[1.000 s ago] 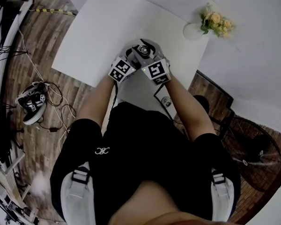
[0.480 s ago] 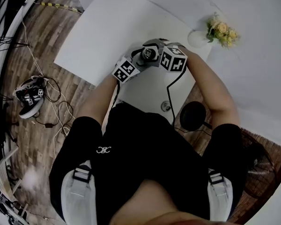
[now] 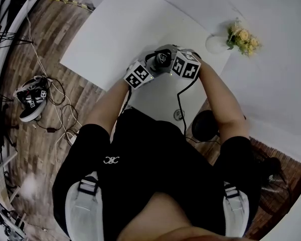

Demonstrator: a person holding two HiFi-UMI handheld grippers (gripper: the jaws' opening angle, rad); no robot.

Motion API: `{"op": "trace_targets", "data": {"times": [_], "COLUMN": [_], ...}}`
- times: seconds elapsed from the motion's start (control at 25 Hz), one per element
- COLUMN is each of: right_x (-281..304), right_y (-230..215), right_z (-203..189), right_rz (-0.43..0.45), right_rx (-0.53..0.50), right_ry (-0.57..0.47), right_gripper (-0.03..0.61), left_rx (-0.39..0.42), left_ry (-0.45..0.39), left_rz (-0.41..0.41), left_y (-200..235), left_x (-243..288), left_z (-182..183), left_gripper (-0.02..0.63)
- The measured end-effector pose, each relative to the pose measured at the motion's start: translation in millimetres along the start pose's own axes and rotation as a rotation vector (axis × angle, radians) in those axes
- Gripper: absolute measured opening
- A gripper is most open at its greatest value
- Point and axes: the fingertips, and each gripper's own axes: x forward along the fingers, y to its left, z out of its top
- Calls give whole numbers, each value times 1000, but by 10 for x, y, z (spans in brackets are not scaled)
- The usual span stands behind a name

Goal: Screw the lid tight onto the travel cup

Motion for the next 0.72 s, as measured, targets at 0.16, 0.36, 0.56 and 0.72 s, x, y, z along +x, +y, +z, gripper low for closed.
{"op": "trace_targets", "data": {"times": [0.16,0.36,0.56,0.72], "right_x": [-45,-176,-189,-221], "right_y": [-128,-311,-394,-435], "right_z": [90,113,69,20], "right_rz": [-179,-397,-511,-574], "right_rx": [134,311,380,421], "right_ry": [-137,-267,-297,-342], "right_gripper": [258,258,256,258], "left_rx": [4,-6,-21,-61], "left_ry": [1,10,19,60], "left_rz": [6,29,41,79], "left_y": [-6,-4,13,19], "left_x": [-6,31,56,84], "left_z": [-11,-56,-93,-187], "left_gripper": [407,407,405,405]}}
